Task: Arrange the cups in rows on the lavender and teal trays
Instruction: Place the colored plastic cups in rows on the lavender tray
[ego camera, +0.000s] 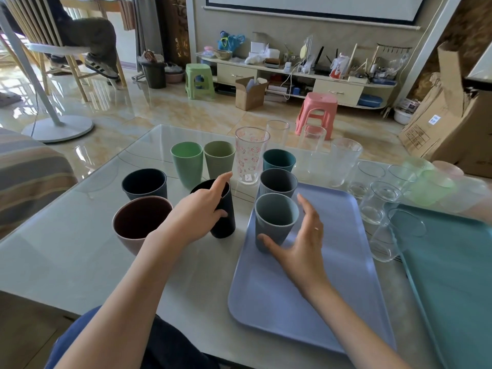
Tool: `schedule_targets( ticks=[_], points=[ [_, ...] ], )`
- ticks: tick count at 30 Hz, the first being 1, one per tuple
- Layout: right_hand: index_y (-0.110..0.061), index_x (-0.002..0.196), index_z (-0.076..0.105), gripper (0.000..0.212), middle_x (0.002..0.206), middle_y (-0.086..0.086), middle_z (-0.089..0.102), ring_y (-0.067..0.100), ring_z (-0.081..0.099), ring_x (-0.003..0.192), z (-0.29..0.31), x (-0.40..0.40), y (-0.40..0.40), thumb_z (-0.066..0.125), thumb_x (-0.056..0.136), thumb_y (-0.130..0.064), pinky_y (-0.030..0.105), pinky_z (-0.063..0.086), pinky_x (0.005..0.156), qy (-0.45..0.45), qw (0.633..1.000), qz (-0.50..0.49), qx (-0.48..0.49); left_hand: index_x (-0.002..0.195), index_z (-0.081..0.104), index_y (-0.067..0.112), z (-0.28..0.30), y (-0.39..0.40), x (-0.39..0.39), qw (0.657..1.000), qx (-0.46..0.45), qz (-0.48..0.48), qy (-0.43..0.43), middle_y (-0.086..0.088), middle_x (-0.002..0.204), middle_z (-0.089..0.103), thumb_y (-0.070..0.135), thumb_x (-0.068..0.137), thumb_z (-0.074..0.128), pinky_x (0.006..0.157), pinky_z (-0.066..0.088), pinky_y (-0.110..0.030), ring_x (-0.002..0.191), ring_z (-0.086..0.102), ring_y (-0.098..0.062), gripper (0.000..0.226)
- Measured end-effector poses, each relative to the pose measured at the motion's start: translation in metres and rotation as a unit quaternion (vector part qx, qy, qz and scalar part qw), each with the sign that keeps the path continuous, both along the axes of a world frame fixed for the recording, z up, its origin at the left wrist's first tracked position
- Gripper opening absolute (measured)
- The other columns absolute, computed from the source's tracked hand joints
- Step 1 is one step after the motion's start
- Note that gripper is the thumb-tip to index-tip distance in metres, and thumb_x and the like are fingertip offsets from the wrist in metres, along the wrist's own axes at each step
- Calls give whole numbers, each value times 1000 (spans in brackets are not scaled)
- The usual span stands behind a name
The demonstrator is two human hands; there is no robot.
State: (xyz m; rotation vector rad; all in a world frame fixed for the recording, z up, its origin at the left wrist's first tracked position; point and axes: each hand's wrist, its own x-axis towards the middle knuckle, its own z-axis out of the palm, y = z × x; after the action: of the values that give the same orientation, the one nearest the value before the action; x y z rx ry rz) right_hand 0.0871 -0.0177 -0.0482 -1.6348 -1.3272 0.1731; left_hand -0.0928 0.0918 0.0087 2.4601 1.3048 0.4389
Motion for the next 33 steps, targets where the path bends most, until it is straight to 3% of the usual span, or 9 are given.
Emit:
schedule_targets(
  ticks=[3, 6, 9, 11, 14, 20, 27, 30, 33],
  points=[
    [-24, 138, 28, 78, 137, -10, 33, 0, 26, 128, 9, -8, -10, 66, 76, -51, 22, 26, 108, -78, 994, 8, 74, 126, 32, 20, 9, -4, -6, 999, 0, 8, -50, -15, 105, 66, 16, 88, 60, 80, 51, -46, 91, 61, -34, 47],
    [-23, 135, 32, 62, 136, -7, 38, 4, 36, 127, 16, -18, -11, 64, 83, -38, 15, 29, 107, -72, 989, 76, 101, 116, 41, 20, 23, -9, -9, 996, 35, 5, -78, -8, 101, 66, 16, 87, 62, 71, 49, -35, 82, 59, -28, 36],
    [-25, 137, 29, 67, 140, -6, 36, 5, 37, 130, 21, -27, -6, 68, 83, -30, 14, 31, 107, -38, 989, 116, 84, 111, 51, 17, 40, -19, -6, 990, 70, -4, -118, -4, 94, 68, 14, 83, 67, 62, 43, -23, 75, 57, -22, 33],
    [-30, 140, 25, 74, 145, -5, 34, 5, 34, 133, 25, -32, -5, 69, 82, -26, 11, 30, 107, 1, 990, 130, 58, 108, 57, 15, 48, -27, -4, 988, 43, -15, -149, 2, 84, 67, 12, 79, 72, 58, 41, -7, 75, 59, -16, 32],
    [-22, 144, 24, 77, 150, -3, 33, 5, 30, 138, 30, -35, -5, 69, 83, -25, 15, 28, 111, 24, 987, 153, 41, 100, 63, 16, 53, -36, -4, 987, -13, -36, -156, 21, 71, 61, 6, 74, 76, 62, 40, 3, 68, 62, 4, 31],
    [-20, 149, 14, 91, 147, -5, 37, 4, 35, 135, 37, -47, -4, 72, 79, -24, 32, 38, 110, 76, 982, 173, -2, 90, 65, 24, 68, -46, -8, 983, -41, -70, -166, 11, 78, 71, 5, 71, 78, 67, 41, 3, 85, 64, -1, 30],
    [-27, 149, 10, 97, 138, -9, 46, 4, 44, 128, 30, -55, -16, 72, 74, -22, 31, 43, 105, 125, 978, 164, -22, 89, 73, 27, 64, -47, -8, 979, -102, -109, -142, 6, 85, 74, 18, 71, 80, 78, 51, -12, 84, 67, -4, 21],
    [-33, 148, 10, 98, 132, -18, 46, -2, 49, 120, 26, -48, -31, 74, 74, -16, 20, 48, 94, 149, 977, 148, -24, 91, 74, 24, 64, -46, -5, 967, -140, -126, -171, 9, 89, 73, 24, 75, 77, 81, 49, -9, 91, 65, -2, 17],
    [-35, 146, 13, 98, 127, -23, 46, -7, 49, 116, 27, -40, -38, 75, 74, -13, 13, 48, 88, 160, 977, 142, -19, 98, 73, 22, 59, -43, -1, 962, -171, -140, -163, 8, 91, 73, 34, 79, 71, 87, 49, -18, 91, 66, -2, 22]
  ],
)
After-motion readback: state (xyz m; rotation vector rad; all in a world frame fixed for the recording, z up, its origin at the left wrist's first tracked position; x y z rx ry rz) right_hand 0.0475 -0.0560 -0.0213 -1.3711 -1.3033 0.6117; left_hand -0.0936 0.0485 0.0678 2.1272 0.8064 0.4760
